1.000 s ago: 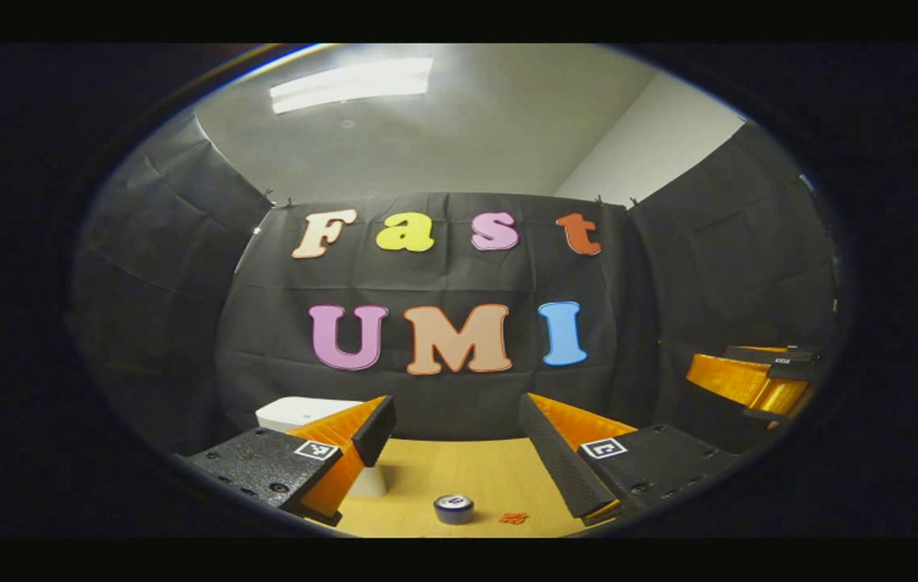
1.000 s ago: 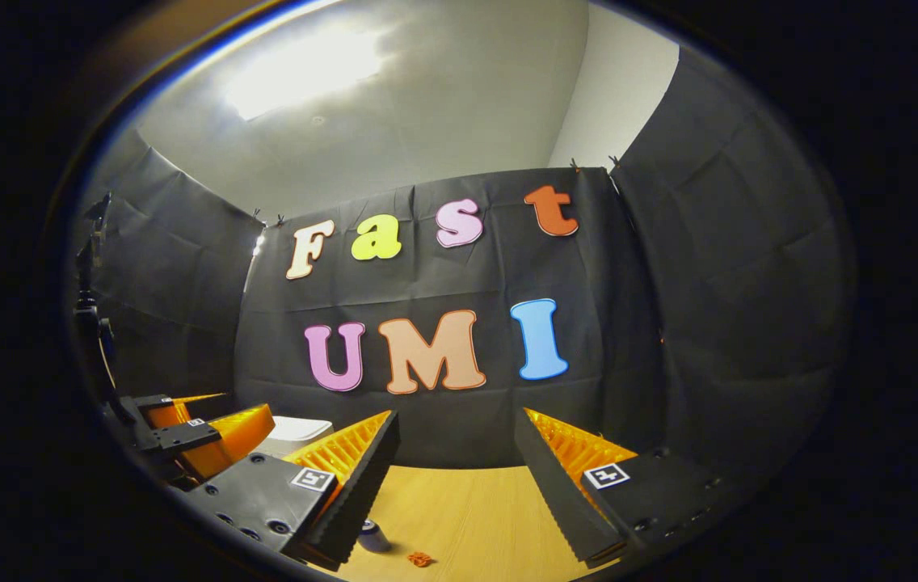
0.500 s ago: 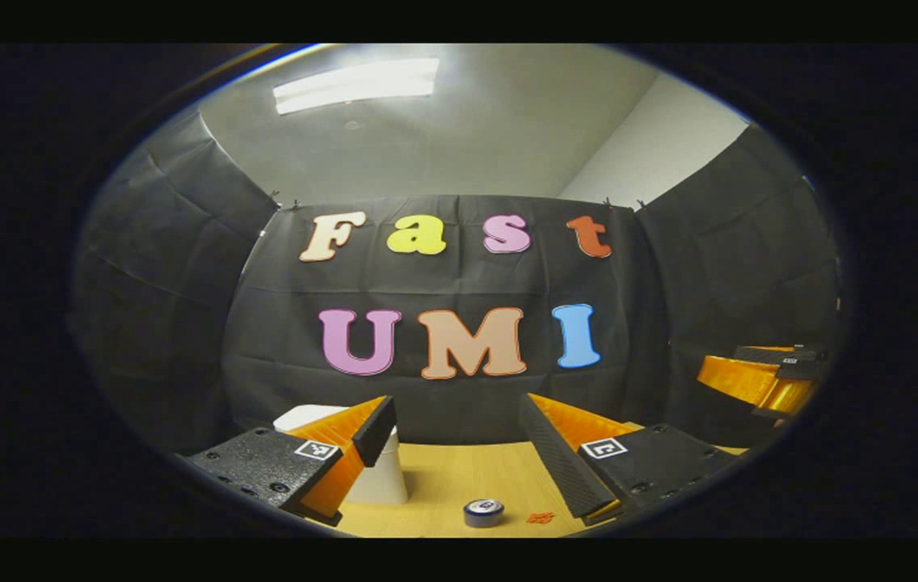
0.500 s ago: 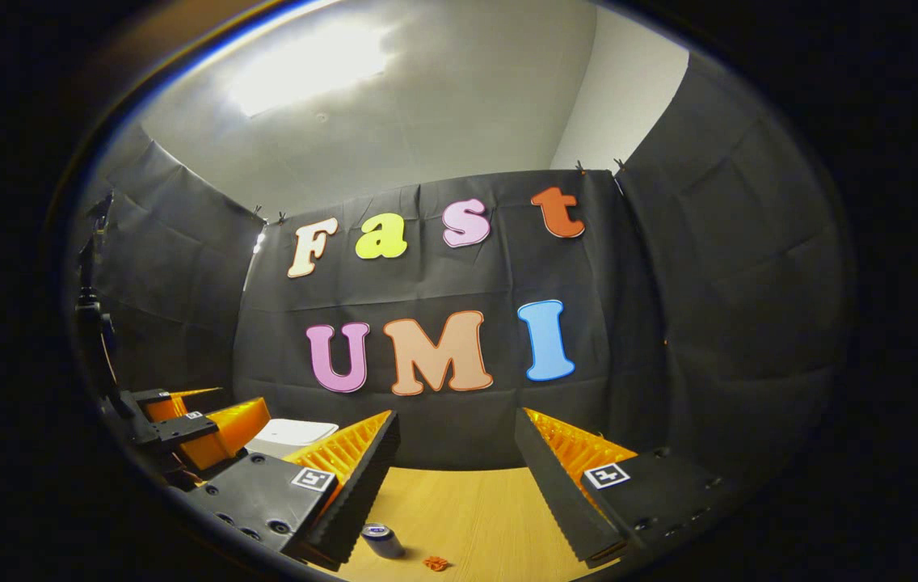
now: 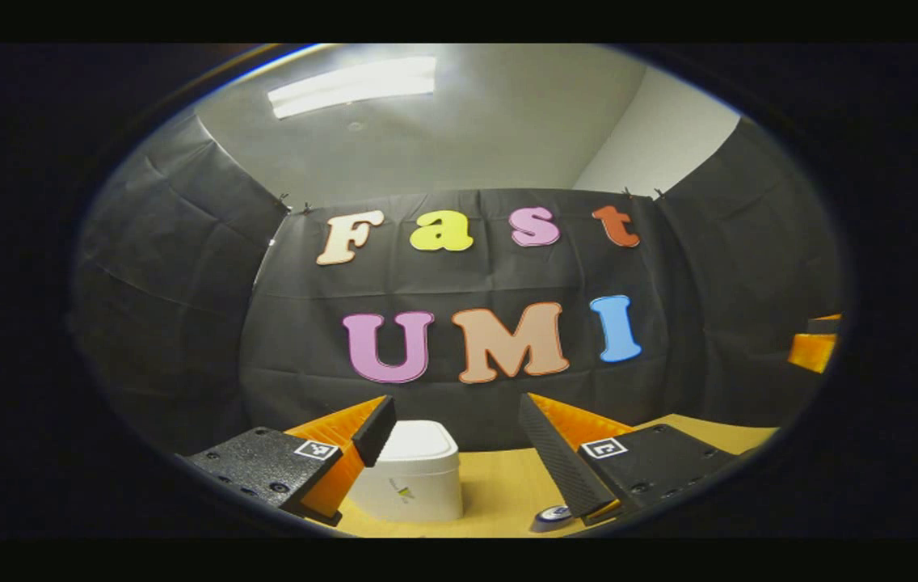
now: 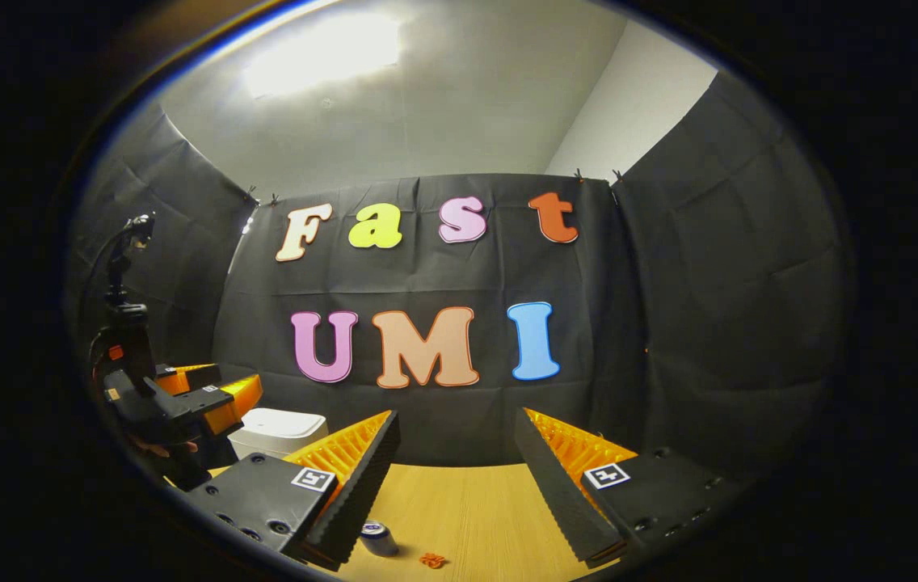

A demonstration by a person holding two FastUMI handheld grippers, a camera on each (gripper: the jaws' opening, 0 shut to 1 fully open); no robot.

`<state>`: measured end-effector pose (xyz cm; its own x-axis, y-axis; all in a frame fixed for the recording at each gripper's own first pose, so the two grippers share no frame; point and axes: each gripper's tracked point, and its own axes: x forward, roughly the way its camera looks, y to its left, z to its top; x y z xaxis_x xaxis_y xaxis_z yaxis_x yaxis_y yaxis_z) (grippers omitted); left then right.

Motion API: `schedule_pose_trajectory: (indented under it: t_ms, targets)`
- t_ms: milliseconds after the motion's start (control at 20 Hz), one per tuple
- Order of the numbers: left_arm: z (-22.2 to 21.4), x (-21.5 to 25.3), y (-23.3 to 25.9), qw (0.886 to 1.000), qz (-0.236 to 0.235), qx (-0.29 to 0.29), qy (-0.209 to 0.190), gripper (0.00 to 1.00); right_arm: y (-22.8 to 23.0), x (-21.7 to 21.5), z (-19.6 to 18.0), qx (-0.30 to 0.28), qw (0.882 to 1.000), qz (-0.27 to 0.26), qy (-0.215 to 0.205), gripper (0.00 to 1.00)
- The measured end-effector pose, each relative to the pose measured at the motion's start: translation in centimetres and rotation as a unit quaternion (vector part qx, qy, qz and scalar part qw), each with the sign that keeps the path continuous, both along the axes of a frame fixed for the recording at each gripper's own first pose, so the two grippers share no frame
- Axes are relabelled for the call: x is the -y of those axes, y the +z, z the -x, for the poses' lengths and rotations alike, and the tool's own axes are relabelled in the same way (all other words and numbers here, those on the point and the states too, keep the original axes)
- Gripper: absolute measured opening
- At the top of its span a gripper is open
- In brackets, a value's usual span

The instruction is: Press the lid of the desktop garbage bin to open it, pick up the crumpled paper on the desktop and throw it into the bin, then pick up the pop can on the desktop and drop it into the bin, and finally close the garbage bin lid.

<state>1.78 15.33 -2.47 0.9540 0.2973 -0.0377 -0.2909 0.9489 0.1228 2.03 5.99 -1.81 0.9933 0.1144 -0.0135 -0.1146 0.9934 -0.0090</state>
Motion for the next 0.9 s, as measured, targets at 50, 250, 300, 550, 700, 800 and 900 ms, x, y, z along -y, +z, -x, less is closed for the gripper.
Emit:
schedule_pose_trajectory:
  t_ms: [50, 250, 300, 550, 700, 800, 900]
  targets:
    - [-0.7, -1.2, -0.6, 1.000, -0.004, -0.002, 0.004, 0.94, -0.2, -0.1, 0.0, -0.002, 1.000, 0.002, -0.007, 0.95]
    - [-3.2, -5.1, -3.4, 1.000, -0.018, -0.018, 0.012, 0.96, -1.0, -1.0, -0.3, -0.012, 0.999, 0.012, -0.029, 0.95]
    - [-3.8, -6.1, -4.4, 0.999, -0.018, -0.024, 0.014, 0.94, -1.2, -1.3, -0.5, -0.015, 0.999, 0.016, -0.034, 0.96]
    - [-6.0, -10.8, -10.1, 0.997, -0.012, -0.065, 0.034, 0.69, -3.1, -3.3, -0.8, -0.038, 0.997, 0.044, -0.048, 0.96]
    - [-6.5, -12.5, -13.0, 0.995, 0.010, -0.085, 0.043, 0.33, -4.1, -4.6, -1.2, -0.048, 0.996, 0.059, -0.051, 0.96]
    - [-6.3, -13.6, -15.1, 0.993, 0.026, -0.102, 0.054, 0.24, -4.4, -5.4, -1.5, -0.052, 0.995, 0.065, -0.052, 0.96]
    - [-5.5, -13.5, -16.6, 0.990, 0.039, -0.124, 0.054, 0.26, -4.2, -6.1, -1.9, -0.046, 0.995, 0.069, -0.053, 0.95]
